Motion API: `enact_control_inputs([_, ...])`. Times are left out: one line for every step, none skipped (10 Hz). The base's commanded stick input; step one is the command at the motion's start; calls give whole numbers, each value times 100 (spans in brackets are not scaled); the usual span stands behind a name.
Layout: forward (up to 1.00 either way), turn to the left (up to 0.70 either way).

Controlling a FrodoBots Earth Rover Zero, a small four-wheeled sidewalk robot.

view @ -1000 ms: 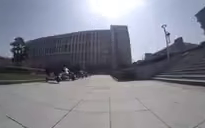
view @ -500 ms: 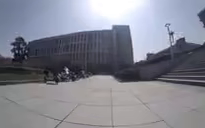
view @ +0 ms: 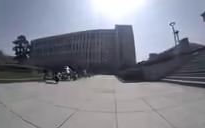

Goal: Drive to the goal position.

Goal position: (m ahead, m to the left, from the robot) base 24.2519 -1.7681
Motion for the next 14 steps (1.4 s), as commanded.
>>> enact_control_inputs([70, 4])
enact_control_inputs([70, 4])
enact_control_inputs([70, 4])
enact_control_inputs([70, 4])
enact_control_inputs([70, 4])
enact_control_inputs([70, 3])
enact_control_inputs([70, 3])
enact_control_inputs([70, 3])
enact_control_inputs([70, 3])
enact_control_inputs([70, 3])
enact_control_inputs([70, 3])
enact_control_inputs([70, 3])
enact_control_inputs([70, 3])
enact_control_inputs([70, 3])
